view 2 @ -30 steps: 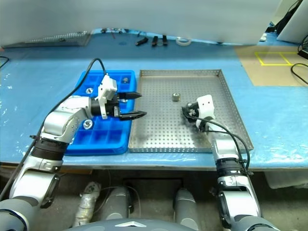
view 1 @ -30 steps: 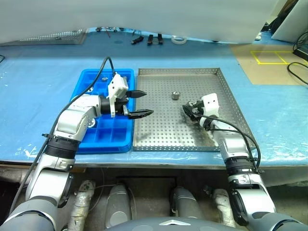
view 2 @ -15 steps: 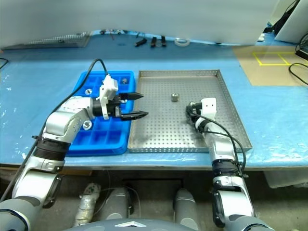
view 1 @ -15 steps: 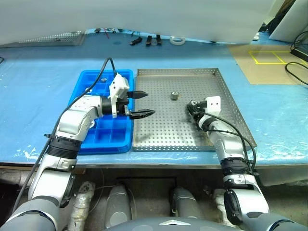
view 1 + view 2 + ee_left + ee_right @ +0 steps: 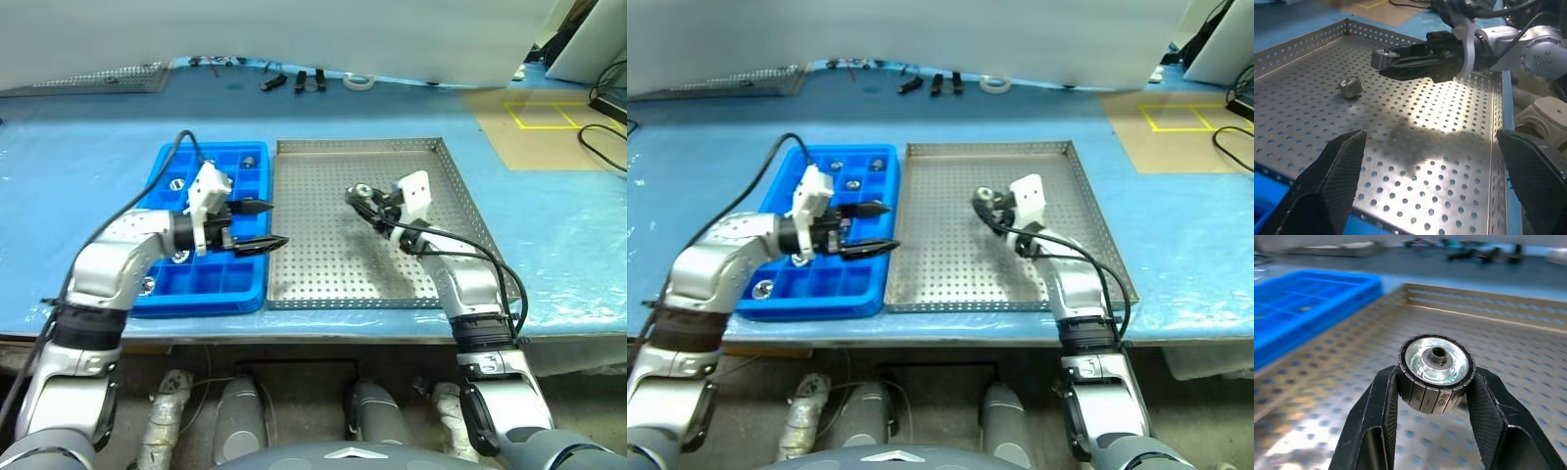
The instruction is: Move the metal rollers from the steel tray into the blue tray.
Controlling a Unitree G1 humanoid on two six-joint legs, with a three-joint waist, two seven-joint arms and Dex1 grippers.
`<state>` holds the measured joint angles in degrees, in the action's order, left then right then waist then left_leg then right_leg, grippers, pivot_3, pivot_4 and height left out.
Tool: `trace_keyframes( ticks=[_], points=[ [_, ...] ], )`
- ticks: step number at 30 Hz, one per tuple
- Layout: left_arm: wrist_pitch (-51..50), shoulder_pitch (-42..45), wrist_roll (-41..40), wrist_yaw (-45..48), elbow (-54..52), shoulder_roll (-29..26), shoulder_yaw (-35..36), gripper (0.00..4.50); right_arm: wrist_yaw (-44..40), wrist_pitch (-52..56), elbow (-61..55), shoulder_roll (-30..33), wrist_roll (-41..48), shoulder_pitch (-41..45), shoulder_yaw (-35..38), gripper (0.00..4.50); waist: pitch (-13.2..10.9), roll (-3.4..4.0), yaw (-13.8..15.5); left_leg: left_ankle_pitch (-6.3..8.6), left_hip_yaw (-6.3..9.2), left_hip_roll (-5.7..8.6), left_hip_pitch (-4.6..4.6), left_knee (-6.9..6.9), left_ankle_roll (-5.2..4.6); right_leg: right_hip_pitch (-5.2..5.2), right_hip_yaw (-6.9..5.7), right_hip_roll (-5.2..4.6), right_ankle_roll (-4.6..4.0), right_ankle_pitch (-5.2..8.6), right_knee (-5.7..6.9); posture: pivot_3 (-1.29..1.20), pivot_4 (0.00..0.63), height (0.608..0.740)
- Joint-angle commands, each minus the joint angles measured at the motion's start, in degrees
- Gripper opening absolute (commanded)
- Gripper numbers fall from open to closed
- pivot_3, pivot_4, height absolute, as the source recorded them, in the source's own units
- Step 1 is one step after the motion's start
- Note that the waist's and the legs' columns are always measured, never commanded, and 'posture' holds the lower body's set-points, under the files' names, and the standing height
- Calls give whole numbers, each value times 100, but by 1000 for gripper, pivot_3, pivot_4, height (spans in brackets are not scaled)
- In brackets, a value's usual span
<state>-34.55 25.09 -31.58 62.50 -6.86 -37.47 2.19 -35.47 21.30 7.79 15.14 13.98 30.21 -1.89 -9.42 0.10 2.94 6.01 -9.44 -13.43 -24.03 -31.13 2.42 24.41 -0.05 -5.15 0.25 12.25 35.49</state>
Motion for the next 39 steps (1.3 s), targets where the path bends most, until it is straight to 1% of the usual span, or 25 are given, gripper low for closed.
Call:
trace_keyframes(
  ticks=[1,3,6,10,13,17,18,20,23,27,30,32,33,34,35,37,38,39],
  points=[
    [-302,-461,-361,-249,-748,-298,606,4500,-817,-53,-335,19,136,440,-520,1695,0,1,67,0,0,-1,0,5,1,2,-3,0,-3,2,1,196,150,740],
    [-420,-811,-454,-437,-1077,-402,848,4500,-1155,-178,-251,-6,77,632,-768,1695,-1,2,160,-1,0,-6,-2,9,3,7,-3,1,-6,4,1,250,150,740],
    [-572,-1633,-554,-786,-1740,-525,1324,4500,-1637,-402,13,-215,63,1019,-1097,1695,-1,1,332,-1,0,-9,-5,17,4,8,-4,0,-15,11,-2,340,150,740],
    [-680,-2650,-673,-1192,-2521,-492,1845,4500,-2197,-345,497,-428,94,1389,-1359,1695,-2,-1,591,0,3,-13,-18,26,6,17,-4,1,-20,16,-6,449,150,740],
    [-790,-3155,-904,-1552,-2965,-370,2247,4500,-2526,-363,1021,-493,-68,1596,-1580,1695,-2,-2,818,0,13,-16,-32,30,6,20,-3,0,-20,19,-7,513,150,740],
    [-819,-3640,-1079,-1869,-3361,-279,2540,4500,-2720,-430,1454,-647,-270,1696,-1815,1695,-3,-1,1079,0,24,-16,-37,32,7,24,-3,1,-13,23,-5,577,150,740],
    [-818,-3744,-1123,-1942,-3468,-253,2577,4500,-2675,-448,1548,-706,-341,1727,-1840,1695,-3,-1,1118,0,25,-16,-40,32,7,28,-4,2,2,31,-5,577,150,740],
    [-797,-3865,-1193,-2061,-3585,-232,2610,4500,-2516,-66,1576,-776,-412,1792,-1854,1695,-2,-1,1199,0,27,-17,-54,32,8,43,-1,4,0,31,-5,586,150,740],
    [-746,-3921,-1232,-2180,-3614,-245,2606,4500,-2500,627,1276,-778,-256,1716,-1778,1695,-2,-1,1319,-1,35,-19,-80,32,11,67,-4,10,-14,22,-4,590,150,740],
    [-719,-3787,-1269,-2187,-3495,-357,2553,4500,-2403,1210,978,-744,-254,1666,-1800,1695,-2,-1,1471,-8,50,-19,-94,30,22,76,-3,17,-17,20,-5,560,150,740],
    [-688,-3587,-1231,-2147,-3341,-438,2402,4500,-2330,1369,910,-780,-263,1695,-1789,1695,-2,-1,1541,-11,56,-19,-94,30,28,78,-4,20,-15,21,0,537,150,740],
    [-676,-3442,-1215,-2112,-3253,-486,2304,4500,-2322,1430,854,-783,-237,1703,-1760,2406,-2,-1,1555,-13,59,-19,-93,30,32,80,-3,20,0,30,8,532,150,740],
    [-668,-3402,-1210,-2100,-3221,-504,2279,4500,-2323,1444,843,-785,-227,1705,-1751,2617,-2,0,1554,-15,63,-18,-92,30,35,81,-3,20,7,34,13,512,150,740],
    [-660,-3339,-1210,-2071,-3175,-533,2241,4500,-2280,1413,841,-794,-232,1701,-1726,3021,-2,-1,1552,-16,64,-17,-91,29,36,81,-2,20,13,37,19,512,150,740],
    [-652,-3288,-1209,-2051,-3134,-558,2210,4500,-2231,1381,844,-802,-243,1697,-1703,3232,-2,0,1551,-17,66,-18,-90,29,38,81,-2,21,15,38,20,512,150,740],
    [-643,-3201,-1209,-2010,-3061,-605,2151,4500,-2152,1359,855,-804,-260,1696,-1667,3934,-2,0,1550,-22,70,-17,-87,29,46,81,-3,22,16,38,26,487,150,740],
    [-636,-3158,-1206,-1978,-3024,-625,2115,4500,-2089,1331,855,-796,-280,1686,-1646,4194,-2,0,1547,-24,73,-17,-86,29,49,80,-4,22,16,39,29,474,150,740],
    [-629,-3110,-1202,-1951,-2987,-640,2078,4500,-2020,1303,848,-783,-305,1675,-1628,4194,-2,0,1534,-25,73,-17,-86,29,51,80,-3,23,16,38,29,458,150,740]
  ],
)
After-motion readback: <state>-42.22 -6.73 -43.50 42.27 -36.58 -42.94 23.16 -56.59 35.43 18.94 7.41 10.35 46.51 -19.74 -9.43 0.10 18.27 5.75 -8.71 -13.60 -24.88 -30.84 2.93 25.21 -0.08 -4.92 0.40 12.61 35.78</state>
